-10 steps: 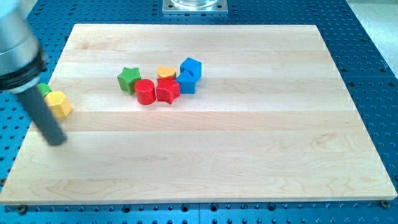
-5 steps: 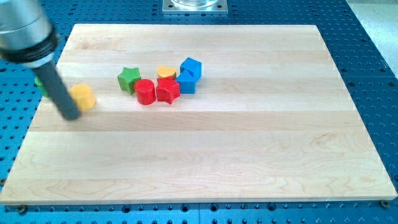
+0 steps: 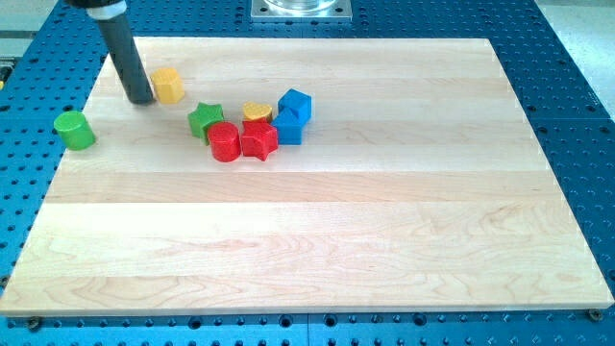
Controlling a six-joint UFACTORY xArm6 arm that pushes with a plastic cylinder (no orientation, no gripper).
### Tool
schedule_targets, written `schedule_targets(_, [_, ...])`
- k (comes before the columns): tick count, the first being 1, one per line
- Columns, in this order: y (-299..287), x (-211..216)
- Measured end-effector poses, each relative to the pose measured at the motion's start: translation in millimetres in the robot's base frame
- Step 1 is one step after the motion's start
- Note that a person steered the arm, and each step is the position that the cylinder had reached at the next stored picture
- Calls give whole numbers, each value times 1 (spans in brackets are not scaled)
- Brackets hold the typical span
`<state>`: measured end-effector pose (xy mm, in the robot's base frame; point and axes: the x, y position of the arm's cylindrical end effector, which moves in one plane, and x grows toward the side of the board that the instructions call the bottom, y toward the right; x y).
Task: Push the yellow hexagon diagonal to the yellow heart
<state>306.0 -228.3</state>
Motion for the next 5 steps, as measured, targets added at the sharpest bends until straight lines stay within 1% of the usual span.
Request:
schedule_targets(1, [31,-3])
schedule_targets(2, [68,19])
schedule_targets(3, [83,-14])
schedule_targets(4, [87,-3])
schedule_targets(5, [99,20])
